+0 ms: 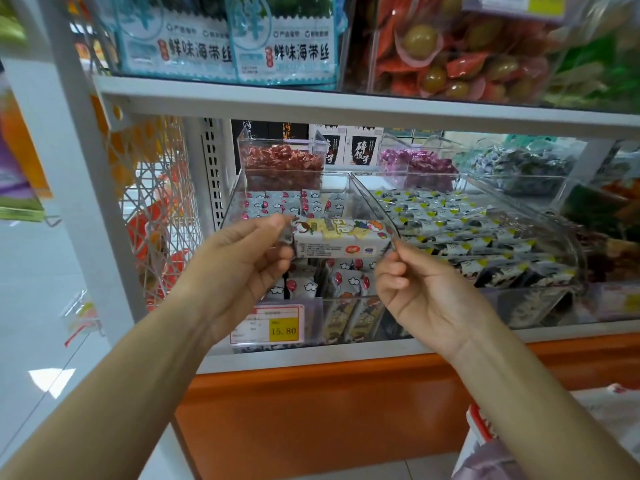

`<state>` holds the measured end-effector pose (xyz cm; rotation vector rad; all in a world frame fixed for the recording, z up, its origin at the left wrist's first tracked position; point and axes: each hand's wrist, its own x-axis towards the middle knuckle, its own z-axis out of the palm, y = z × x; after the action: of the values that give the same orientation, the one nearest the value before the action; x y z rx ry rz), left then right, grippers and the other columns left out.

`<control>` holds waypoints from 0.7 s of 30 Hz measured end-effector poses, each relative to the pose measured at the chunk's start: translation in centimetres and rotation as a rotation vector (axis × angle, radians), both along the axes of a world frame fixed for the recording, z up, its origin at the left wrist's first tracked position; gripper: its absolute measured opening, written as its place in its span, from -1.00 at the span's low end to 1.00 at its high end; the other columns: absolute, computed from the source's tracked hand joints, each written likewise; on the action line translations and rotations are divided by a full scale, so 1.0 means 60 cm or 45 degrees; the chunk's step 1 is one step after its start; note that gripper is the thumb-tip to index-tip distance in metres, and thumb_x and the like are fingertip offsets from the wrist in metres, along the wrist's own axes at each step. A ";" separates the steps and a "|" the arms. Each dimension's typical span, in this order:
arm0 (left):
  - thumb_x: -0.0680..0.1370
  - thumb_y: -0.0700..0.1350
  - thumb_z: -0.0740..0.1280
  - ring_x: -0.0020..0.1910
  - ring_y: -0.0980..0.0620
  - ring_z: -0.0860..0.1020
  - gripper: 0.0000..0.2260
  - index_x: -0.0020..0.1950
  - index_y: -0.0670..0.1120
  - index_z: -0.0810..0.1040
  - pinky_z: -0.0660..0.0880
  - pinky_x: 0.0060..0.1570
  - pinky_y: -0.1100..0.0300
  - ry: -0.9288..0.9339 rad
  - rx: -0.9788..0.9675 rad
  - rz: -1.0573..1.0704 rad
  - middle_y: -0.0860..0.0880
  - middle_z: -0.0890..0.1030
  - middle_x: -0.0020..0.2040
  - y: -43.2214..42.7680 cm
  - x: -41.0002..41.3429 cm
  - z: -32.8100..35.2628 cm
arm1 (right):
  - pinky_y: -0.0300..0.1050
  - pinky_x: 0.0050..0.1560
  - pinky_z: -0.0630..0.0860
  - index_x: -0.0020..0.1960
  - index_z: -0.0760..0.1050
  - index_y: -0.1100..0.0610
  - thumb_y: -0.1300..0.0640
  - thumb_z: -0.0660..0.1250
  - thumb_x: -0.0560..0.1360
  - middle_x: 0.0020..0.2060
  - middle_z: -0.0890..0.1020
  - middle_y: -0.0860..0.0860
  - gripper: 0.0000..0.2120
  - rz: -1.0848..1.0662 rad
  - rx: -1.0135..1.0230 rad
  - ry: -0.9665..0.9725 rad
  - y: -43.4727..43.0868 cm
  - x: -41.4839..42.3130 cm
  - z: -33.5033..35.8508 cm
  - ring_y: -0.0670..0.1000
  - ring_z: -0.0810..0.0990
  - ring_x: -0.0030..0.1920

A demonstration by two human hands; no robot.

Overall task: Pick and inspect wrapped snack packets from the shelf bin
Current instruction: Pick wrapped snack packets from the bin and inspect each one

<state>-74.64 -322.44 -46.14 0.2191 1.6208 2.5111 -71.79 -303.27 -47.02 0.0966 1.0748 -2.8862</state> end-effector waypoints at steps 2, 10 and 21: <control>0.32 -0.08 0.38 -0.38 0.17 0.56 -0.78 -0.08 -0.12 0.63 0.51 -0.31 0.38 0.118 -0.111 -0.012 0.05 0.60 -0.38 0.002 0.003 0.002 | -0.33 -0.57 0.39 -0.20 0.44 0.23 0.26 0.26 0.34 -0.46 0.44 0.03 -0.95 -0.034 -0.007 -0.006 0.000 -0.002 -0.002 -0.10 0.44 -0.52; 0.31 0.00 0.37 -0.22 0.12 0.62 -0.68 0.04 -0.03 0.57 0.55 -0.17 0.31 0.363 -0.380 0.094 0.07 0.64 -0.25 0.001 0.002 -0.004 | -0.28 -0.40 0.53 -0.08 0.54 0.21 0.25 0.36 0.29 -0.38 0.57 0.03 -0.80 -0.074 0.202 0.075 0.001 0.000 -0.004 -0.10 0.56 -0.42; 0.32 -0.11 0.38 -0.14 -0.08 0.67 -0.66 0.08 -0.12 0.53 0.59 -0.14 0.23 0.324 -0.231 0.085 -0.18 0.67 -0.16 0.000 -0.003 -0.008 | -0.23 -0.38 0.56 -0.10 0.56 0.26 0.27 0.23 0.53 -0.35 0.66 0.09 -0.87 -0.257 0.309 0.119 -0.007 0.003 -0.004 -0.04 0.63 -0.36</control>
<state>-74.82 -322.46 -46.62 0.4872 1.9693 2.4460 -71.62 -303.70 -47.27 0.0867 1.5127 -2.9438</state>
